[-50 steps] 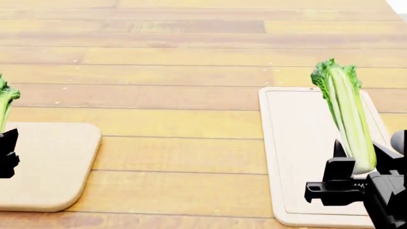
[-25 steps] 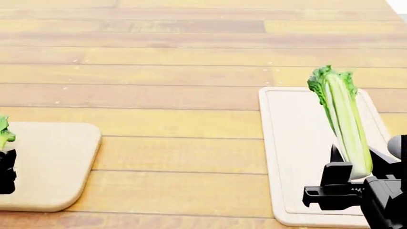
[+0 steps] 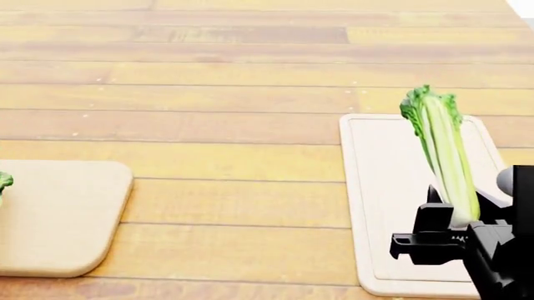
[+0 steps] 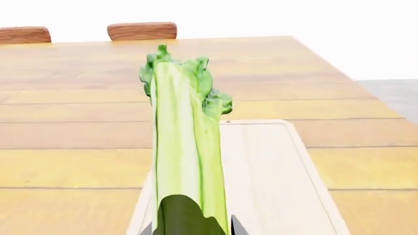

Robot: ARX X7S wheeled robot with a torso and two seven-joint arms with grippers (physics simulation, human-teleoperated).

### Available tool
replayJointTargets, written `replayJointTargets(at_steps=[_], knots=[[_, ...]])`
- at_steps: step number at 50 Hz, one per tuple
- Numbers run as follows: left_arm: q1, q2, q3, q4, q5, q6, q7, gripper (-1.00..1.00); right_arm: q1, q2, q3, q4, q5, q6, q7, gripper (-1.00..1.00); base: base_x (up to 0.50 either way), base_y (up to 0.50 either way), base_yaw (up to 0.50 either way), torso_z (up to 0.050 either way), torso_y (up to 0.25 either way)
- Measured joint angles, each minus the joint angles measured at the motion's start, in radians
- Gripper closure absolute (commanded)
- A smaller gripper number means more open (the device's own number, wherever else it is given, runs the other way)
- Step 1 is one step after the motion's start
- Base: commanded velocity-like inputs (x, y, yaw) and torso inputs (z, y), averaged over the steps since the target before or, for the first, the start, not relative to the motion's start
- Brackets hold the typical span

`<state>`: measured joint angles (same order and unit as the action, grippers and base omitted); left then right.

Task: Place the celery and the celery on separate cutting boards.

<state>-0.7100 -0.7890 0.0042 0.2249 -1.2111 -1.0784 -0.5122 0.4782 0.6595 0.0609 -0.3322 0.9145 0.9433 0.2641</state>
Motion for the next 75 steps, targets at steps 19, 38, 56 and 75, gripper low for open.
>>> replayJointTargets(at_steps=[19, 38, 56, 75], knots=[[0.050, -0.027, -0.092, 0.159, -0.093, -0.007, -0.068, -1.00, 0.390, -0.148, -0.302, 0.491, -0.200, 0.090, 0.008, 1.00, 0.00, 0.00, 0.00, 0.000, 0.000], [0.117, -0.029, -0.108, 0.196, -0.081, 0.022, -0.050, -1.00, 0.471, -0.182, -0.408, 0.644, -0.288, 0.090, 0.016, -1.00, 0.00, 0.00, 0.00, 0.000, 0.001], [0.127, -0.028, -0.124, 0.223, -0.106, 0.034, -0.052, -1.00, 0.473, -0.156, -0.305, 0.479, -0.243, 0.089, 0.079, -1.00, 0.00, 0.00, 0.00, 0.000, 0.000], [-0.047, -0.089, -0.125, 0.267, -0.286, -0.015, -0.152, -1.00, 0.454, -0.055, -0.050, 0.143, -0.027, 0.189, 0.168, -1.00, 0.00, 0.00, 0.00, 0.000, 0.000]])
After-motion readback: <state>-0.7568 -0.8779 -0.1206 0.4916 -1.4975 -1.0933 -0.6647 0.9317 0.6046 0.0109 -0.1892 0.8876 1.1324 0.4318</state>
